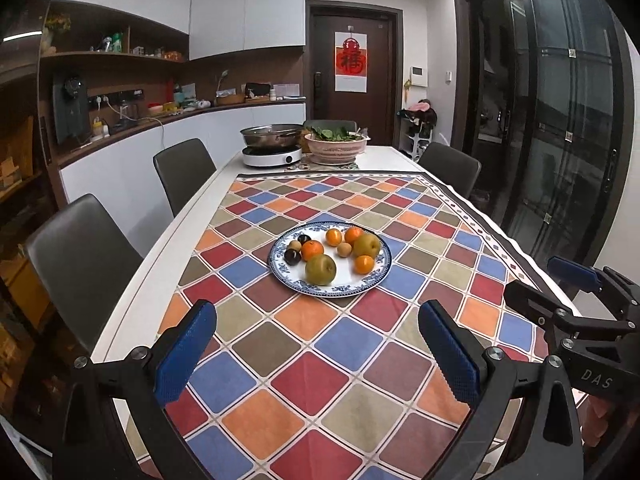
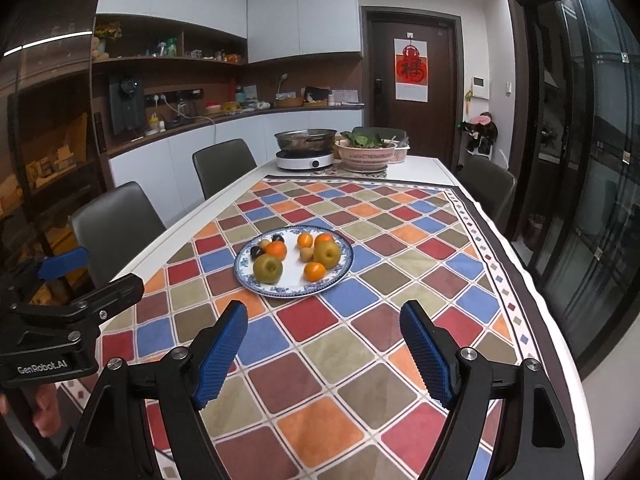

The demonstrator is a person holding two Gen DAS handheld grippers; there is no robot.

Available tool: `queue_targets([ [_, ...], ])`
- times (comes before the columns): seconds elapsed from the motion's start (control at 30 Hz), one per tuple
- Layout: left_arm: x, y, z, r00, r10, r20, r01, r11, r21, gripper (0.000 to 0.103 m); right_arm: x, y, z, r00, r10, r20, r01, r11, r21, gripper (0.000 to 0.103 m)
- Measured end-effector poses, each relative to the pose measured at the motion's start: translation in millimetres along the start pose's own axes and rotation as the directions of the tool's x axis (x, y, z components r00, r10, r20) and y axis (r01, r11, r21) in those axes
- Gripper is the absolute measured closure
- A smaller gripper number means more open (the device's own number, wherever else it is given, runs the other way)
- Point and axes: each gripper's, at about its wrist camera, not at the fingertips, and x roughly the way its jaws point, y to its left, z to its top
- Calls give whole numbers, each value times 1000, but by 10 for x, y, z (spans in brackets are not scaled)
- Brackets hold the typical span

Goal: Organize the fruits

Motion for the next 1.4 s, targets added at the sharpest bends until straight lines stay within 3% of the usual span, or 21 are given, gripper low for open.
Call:
queue_targets([
  [0.8,-110,-51,-77,999,36,12,-36,999,9,0,-178,-22,-48,1000,-9,11,9,1000,8,24],
  [1.4,-102,-106,-90,1000,22,14,-23,1000,18,0,-194,-103,-64,1000,-28,7,28,1000,10,24],
])
